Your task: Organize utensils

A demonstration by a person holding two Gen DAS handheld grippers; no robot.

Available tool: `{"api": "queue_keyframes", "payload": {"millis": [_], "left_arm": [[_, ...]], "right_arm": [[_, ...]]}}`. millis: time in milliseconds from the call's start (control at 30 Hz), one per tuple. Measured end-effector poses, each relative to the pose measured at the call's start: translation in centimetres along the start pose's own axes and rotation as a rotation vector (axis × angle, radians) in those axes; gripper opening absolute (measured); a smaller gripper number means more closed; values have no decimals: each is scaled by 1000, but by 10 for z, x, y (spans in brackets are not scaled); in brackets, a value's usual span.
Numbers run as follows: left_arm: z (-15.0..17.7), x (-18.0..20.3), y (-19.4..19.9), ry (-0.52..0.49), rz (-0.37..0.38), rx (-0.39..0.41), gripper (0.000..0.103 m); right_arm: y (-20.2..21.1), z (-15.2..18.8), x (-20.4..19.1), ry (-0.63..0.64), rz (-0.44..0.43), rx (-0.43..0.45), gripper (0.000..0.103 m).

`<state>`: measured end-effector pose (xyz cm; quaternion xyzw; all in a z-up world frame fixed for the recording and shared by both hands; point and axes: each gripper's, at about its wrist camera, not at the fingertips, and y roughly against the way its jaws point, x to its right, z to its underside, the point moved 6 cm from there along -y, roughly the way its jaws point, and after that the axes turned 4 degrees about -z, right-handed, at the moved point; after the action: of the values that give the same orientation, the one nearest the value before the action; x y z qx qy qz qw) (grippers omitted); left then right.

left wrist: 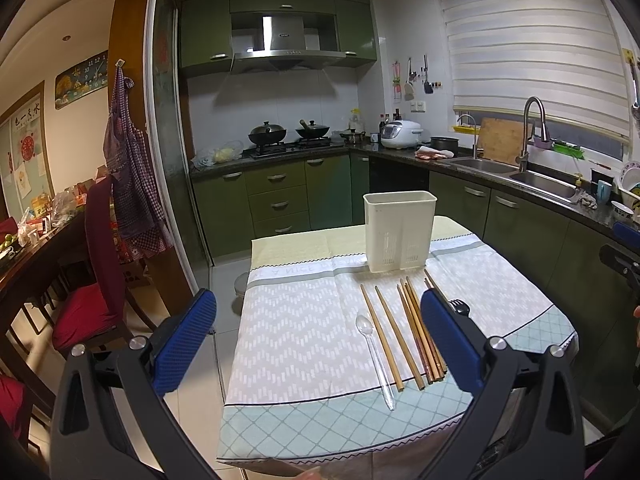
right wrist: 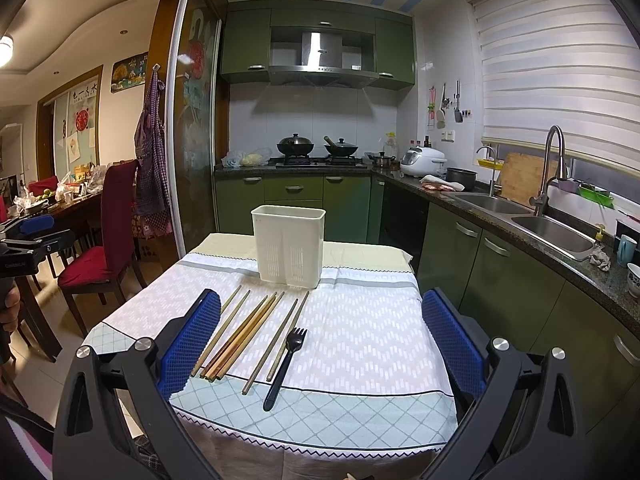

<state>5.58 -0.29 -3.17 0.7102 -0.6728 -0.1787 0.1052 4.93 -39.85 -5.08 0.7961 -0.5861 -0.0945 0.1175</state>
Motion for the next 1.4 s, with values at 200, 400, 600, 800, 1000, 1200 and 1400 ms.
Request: {"api": "queue_keyframes", "payload": {"millis": [200, 400, 600, 800, 1000, 1200, 1400], "left_arm": [[2, 2, -2, -5, 2, -2, 97], [4, 1, -2, -10, 3, -5, 98], [3, 0, -2, -16, 1, -10, 97], [2, 0, -2, -19, 13, -18, 97], [1, -4, -6, -2, 21, -36, 97], [2, -3, -7, -2, 18, -37, 97], [2, -1, -6, -13, 2, -28, 97]], "right_arm": [[0, 0, 0, 0, -1, -2, 99], [-1, 0, 0, -1, -1, -2, 99], [-1, 0, -1, 0, -1, -4, 99], [-2, 6, 3, 0, -1, -5, 99], [-5, 10, 1, 0, -1, -7, 99], [-13, 22, -3, 1, -2, -9, 99], [-20, 29, -3, -1, -2, -9, 99]]}}
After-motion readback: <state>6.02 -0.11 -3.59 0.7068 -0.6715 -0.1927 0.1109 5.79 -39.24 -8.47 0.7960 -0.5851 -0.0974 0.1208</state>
